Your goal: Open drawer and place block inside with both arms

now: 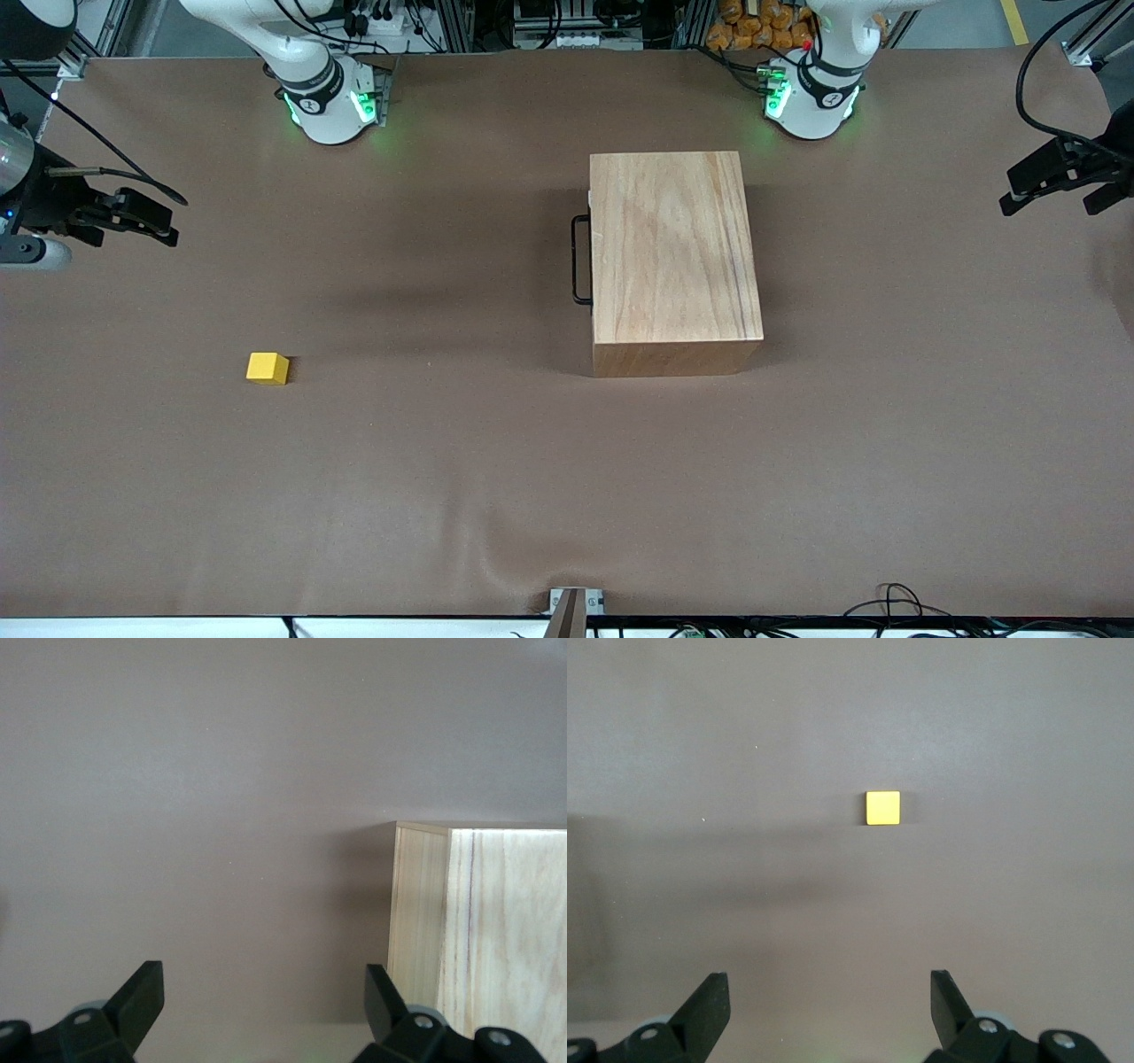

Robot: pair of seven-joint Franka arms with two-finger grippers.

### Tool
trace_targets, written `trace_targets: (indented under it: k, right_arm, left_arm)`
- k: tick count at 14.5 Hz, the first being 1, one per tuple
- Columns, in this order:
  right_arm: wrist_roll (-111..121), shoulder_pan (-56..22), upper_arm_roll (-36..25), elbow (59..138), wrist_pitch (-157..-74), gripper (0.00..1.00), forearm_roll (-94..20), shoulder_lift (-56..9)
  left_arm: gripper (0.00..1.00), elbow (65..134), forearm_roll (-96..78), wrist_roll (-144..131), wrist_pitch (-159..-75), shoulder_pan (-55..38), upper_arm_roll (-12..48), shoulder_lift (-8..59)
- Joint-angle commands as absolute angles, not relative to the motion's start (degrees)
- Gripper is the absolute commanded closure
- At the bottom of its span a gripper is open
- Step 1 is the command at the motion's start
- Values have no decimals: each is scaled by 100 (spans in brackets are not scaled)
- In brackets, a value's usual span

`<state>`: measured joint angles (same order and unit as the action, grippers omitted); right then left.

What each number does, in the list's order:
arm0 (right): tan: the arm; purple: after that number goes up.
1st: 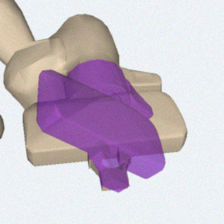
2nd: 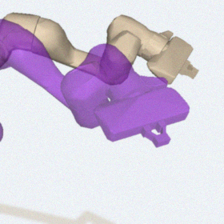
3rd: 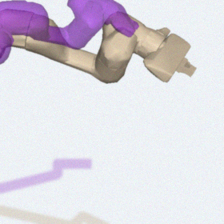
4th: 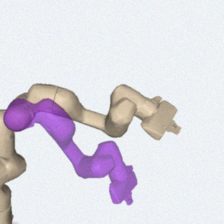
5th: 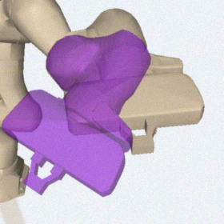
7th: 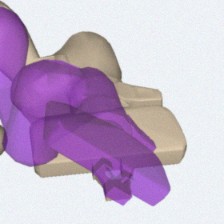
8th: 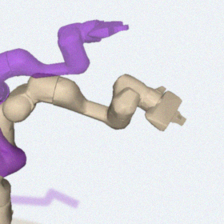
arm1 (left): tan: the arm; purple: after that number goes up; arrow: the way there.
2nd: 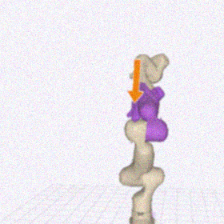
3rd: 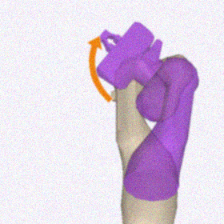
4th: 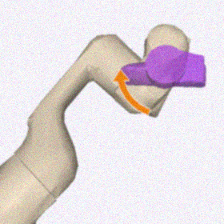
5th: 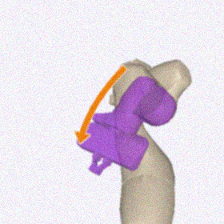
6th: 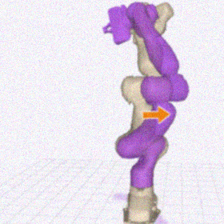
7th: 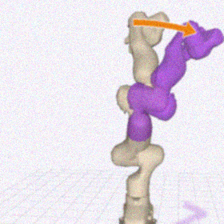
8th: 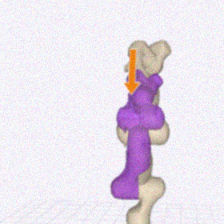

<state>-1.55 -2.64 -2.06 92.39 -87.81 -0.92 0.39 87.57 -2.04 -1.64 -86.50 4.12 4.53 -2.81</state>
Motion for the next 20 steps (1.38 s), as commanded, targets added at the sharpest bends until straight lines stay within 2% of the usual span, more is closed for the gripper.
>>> trace_targets:
  k: [1, 7, 15, 20]
  right_arm:
    - [-88, -202, -149, 9202, -8684, 0, -35, 62]
    - [-88, -202, -141, 9237, -8692, 0, -53, 44]
    - [-97, -246, -132, 9255, -8692, 0, -70, 44]
    - [-149, -272, -97, 9264, -8684, 0, -88, 53]
  left_arm:
    - [0, 8648, -264, -158, -8552, 457, 501, -246]
    - [0, 8657, -264, -219, -8525, 422, 527, -167]
    - [0, 8640, -237, -719, -8552, 352, 1466, 184]
    - [0, 8517, 194, -1632, -8552, -482, 1635, 641]
